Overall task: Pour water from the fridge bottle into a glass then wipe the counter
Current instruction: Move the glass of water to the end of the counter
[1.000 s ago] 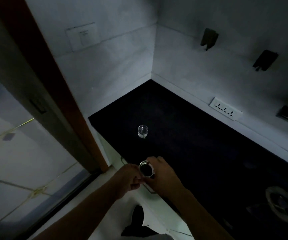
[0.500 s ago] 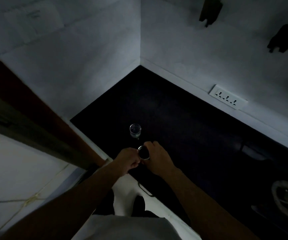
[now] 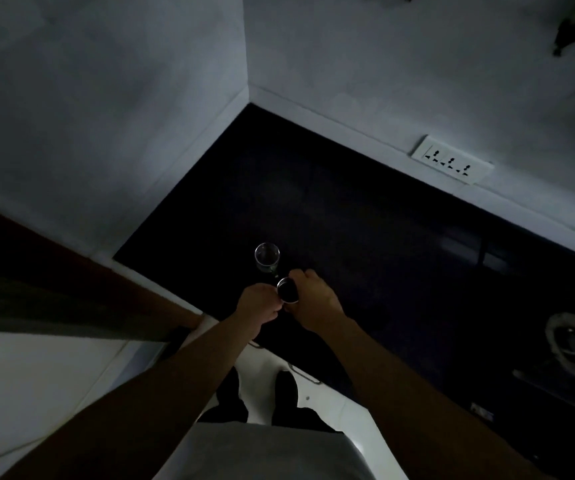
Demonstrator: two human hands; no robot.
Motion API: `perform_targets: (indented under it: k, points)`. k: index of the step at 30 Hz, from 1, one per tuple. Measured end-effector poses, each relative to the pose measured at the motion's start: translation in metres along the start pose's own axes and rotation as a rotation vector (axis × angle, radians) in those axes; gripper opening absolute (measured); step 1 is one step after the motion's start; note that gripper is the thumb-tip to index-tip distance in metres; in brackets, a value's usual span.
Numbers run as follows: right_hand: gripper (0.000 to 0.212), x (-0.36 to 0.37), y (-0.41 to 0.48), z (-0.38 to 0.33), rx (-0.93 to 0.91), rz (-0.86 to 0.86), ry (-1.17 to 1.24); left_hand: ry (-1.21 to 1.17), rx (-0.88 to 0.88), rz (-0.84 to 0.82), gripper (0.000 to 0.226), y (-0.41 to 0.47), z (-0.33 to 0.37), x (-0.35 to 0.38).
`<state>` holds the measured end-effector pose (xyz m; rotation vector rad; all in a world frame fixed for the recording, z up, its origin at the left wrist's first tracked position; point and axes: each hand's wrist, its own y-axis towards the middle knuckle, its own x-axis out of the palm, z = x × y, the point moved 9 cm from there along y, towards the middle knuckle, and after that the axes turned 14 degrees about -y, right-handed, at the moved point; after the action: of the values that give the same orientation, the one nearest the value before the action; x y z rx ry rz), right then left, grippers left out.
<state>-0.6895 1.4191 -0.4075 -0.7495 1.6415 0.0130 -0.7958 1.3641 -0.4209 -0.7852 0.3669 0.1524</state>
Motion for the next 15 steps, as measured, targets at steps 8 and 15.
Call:
perform_targets:
  k: [8, 15]
  points:
    - [0.060, 0.008, 0.006, 0.002, 0.108, -0.027, -0.030, -0.336, -0.099, -0.013, 0.016, 0.035, -0.026, 0.009]
    - [0.079, 0.005, -0.003, -0.004, 0.168, -0.046, -0.070, -0.210, 0.017, -0.101, 0.008, 0.031, -0.018, -0.002]
